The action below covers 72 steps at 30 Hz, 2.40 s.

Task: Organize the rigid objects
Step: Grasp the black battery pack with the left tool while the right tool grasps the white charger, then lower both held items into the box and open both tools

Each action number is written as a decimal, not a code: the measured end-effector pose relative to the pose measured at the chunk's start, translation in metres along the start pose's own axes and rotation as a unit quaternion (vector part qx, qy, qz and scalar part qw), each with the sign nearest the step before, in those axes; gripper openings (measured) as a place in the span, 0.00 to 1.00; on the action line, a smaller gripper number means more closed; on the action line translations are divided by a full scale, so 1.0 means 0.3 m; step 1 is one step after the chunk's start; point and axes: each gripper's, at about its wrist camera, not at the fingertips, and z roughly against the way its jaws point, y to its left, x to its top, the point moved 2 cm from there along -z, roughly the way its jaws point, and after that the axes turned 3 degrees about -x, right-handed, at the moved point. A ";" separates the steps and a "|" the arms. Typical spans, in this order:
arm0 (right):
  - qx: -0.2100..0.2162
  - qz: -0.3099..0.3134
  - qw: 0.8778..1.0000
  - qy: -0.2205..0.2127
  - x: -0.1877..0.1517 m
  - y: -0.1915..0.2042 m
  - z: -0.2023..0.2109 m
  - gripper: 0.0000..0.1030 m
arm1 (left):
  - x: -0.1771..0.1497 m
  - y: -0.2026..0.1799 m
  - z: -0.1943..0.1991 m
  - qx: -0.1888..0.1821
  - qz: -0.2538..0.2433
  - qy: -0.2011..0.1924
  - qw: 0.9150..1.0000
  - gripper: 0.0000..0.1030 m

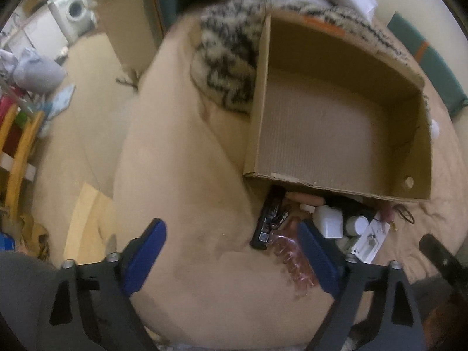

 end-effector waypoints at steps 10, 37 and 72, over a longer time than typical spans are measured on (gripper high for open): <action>0.005 -0.049 0.998 0.047 -0.006 -0.078 -0.104 1.00 | 0.057 -0.026 -0.242 0.008 0.000 0.087 0.996 0.55; 0.069 -0.164 0.981 0.072 -0.020 -0.201 -0.163 0.28 | 0.016 -0.002 -0.302 -0.006 0.012 0.086 0.996 0.16; 0.090 0.028 0.993 -0.064 0.147 0.036 0.189 0.22 | 0.100 -0.086 0.115 -0.040 -0.011 -0.045 0.998 0.16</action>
